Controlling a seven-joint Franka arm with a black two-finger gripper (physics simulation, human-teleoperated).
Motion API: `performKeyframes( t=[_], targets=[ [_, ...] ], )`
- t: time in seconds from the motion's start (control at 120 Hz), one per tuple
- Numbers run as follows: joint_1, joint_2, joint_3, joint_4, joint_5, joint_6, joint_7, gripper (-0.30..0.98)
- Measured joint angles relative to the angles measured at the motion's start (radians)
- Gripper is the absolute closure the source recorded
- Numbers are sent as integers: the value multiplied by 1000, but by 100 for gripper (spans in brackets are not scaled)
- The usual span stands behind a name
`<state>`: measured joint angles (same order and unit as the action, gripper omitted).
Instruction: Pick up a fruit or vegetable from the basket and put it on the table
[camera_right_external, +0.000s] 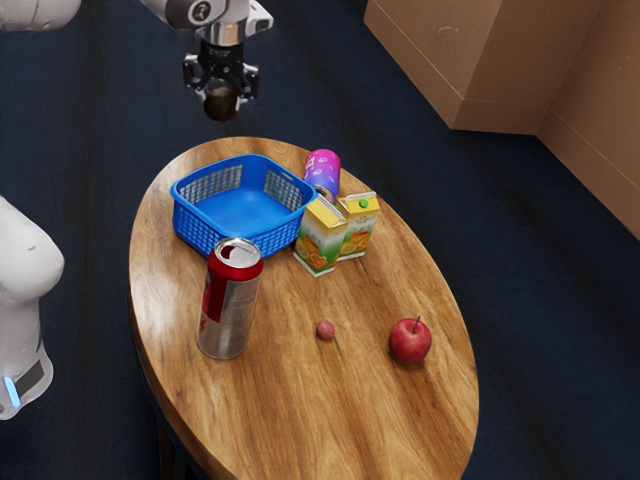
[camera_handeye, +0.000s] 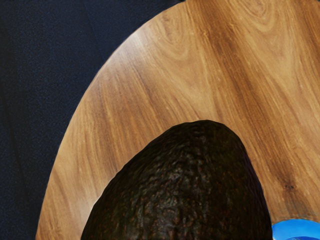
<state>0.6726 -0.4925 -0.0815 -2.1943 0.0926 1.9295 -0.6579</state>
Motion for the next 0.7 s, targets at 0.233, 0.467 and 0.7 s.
performKeyframes(
  t=[0.233, 0.467, 0.7],
  targets=[
    [36, 71, 17, 63, 1, 0, 50, 52],
    [54, 133, 35, 136, 2, 5, 106, 51],
    [53, 136, 48, 147, 6, 9, 156, 20]
  ],
)
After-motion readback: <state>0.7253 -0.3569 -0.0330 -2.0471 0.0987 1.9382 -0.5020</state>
